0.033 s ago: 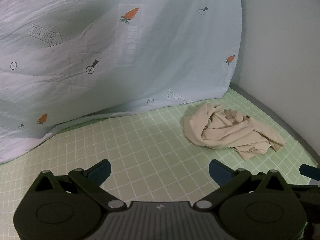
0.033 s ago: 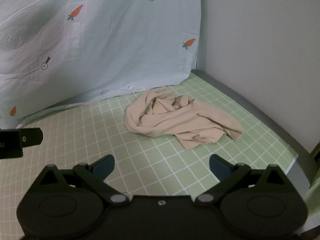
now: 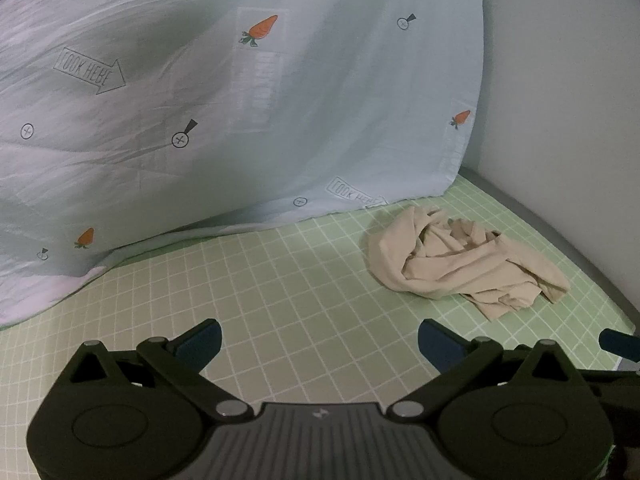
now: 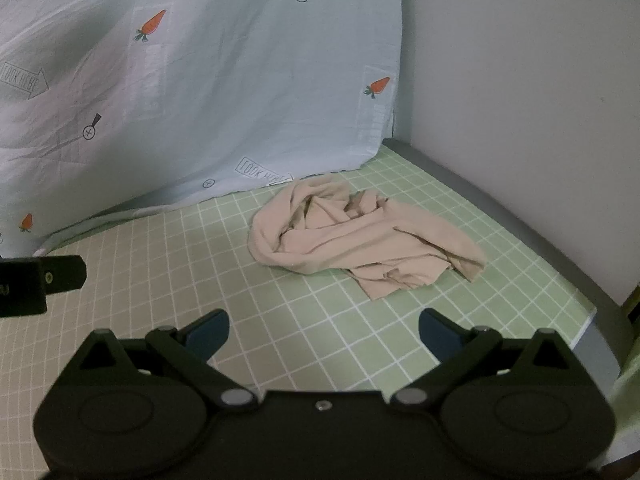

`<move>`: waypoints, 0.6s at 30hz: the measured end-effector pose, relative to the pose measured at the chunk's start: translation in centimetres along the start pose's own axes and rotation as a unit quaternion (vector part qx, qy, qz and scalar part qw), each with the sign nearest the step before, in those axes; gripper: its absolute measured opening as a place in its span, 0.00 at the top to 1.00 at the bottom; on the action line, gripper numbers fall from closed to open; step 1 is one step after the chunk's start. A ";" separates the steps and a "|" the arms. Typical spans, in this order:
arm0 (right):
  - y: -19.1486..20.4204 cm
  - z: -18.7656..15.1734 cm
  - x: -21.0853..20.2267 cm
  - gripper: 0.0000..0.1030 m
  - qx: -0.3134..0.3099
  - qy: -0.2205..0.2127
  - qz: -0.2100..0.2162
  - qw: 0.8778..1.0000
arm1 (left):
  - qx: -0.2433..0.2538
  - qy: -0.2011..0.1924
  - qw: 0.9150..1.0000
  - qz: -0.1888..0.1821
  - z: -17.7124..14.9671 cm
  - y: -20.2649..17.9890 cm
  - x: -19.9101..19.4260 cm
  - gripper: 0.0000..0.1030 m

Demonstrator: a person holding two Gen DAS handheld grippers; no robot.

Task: Fold clothes

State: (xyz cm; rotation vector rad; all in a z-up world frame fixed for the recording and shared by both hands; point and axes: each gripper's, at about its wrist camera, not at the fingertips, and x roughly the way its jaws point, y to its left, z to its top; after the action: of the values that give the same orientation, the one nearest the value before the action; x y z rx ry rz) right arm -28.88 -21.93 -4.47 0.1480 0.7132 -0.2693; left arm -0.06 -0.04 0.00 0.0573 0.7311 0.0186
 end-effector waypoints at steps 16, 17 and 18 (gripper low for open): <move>-0.8 -0.2 0.3 0.01 0.002 0.001 0.000 1.000 | 0.000 0.002 1.000 0.002 -0.8 -1.2 -0.2 0.00; -0.9 -0.2 0.4 0.01 0.002 0.001 0.000 1.000 | 0.000 0.002 1.000 0.002 -0.8 -1.2 -0.2 0.00; -0.9 -0.2 0.4 0.01 0.003 0.001 0.000 1.000 | 0.000 0.003 1.000 0.002 -0.8 -1.2 -0.2 0.00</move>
State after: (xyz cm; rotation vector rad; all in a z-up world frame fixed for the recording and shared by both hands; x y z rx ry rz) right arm -28.98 -22.83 -4.89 0.1528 0.7139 -0.2715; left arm -0.72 -1.19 -0.50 0.0581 0.7361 0.0226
